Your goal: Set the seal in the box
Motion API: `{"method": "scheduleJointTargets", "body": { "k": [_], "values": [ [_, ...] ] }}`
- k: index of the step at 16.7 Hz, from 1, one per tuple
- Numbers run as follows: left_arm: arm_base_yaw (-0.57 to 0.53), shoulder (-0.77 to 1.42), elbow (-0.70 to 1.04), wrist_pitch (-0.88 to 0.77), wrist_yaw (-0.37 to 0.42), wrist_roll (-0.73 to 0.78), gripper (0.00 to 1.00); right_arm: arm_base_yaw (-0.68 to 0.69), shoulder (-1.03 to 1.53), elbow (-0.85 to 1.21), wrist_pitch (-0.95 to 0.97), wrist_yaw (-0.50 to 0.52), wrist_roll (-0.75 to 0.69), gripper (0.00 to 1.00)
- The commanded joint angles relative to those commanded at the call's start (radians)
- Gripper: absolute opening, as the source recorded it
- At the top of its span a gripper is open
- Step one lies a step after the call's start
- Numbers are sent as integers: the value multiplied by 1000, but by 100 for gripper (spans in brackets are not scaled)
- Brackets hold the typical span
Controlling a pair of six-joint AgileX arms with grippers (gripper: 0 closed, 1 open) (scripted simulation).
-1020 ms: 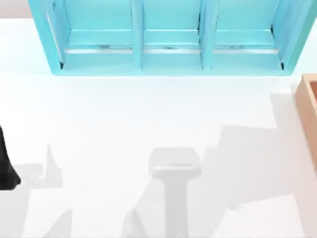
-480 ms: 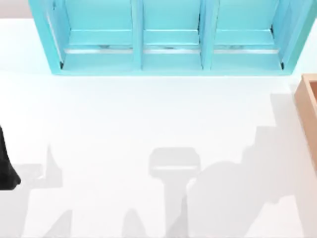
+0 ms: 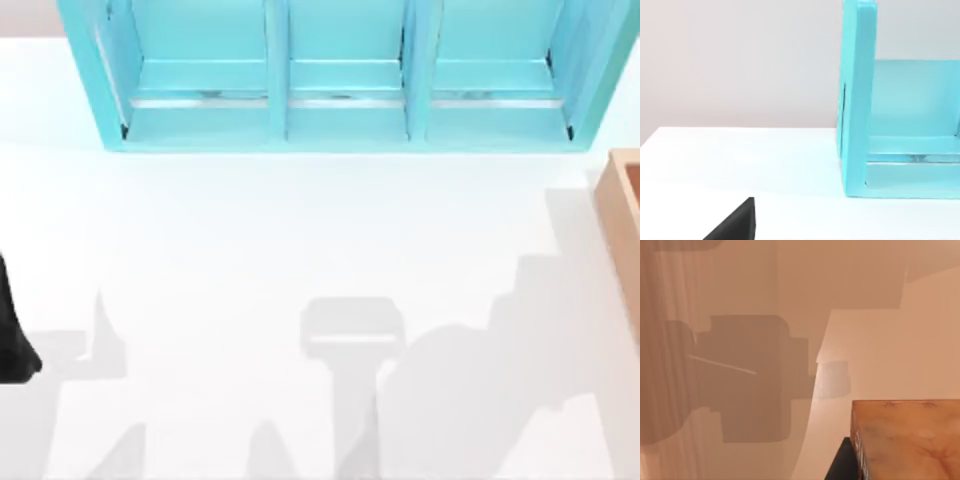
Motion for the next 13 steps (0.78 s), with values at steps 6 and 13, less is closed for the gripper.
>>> {"method": "scheduleJointTargets", "body": {
  "k": [6, 13],
  "values": [
    [0, 0, 0, 0, 0, 0, 100, 0, 0, 0, 0, 0, 0, 83],
    [0, 0, 0, 0, 0, 0, 100, 0, 0, 0, 0, 0, 0, 100]
  ]
}}
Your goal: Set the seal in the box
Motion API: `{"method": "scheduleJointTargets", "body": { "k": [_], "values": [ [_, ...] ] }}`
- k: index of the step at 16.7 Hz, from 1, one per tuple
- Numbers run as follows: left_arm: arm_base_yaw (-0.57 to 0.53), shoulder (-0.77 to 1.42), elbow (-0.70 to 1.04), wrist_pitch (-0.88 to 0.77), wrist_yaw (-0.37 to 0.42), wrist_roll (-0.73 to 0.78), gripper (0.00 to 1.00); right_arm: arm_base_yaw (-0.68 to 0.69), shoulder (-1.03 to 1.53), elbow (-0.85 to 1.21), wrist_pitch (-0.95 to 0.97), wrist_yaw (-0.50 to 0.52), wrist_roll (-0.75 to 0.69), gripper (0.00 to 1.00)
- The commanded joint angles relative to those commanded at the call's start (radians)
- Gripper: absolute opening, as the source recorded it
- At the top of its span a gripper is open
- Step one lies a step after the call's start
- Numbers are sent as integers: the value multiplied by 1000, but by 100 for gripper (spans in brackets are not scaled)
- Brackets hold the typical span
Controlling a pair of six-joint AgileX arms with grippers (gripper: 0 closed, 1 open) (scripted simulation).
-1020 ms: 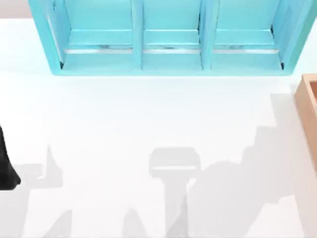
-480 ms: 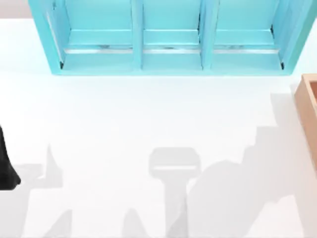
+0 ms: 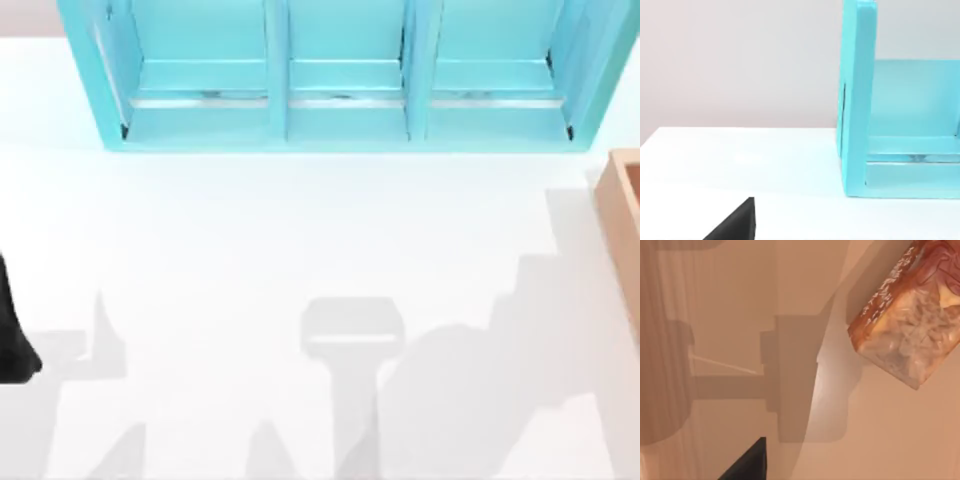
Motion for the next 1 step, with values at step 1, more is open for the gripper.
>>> {"method": "scheduleJointTargets", "body": {
  "k": [1],
  "values": [
    [0, 0, 0, 0, 0, 0, 100, 0, 0, 0, 0, 0, 0, 100]
  ]
}}
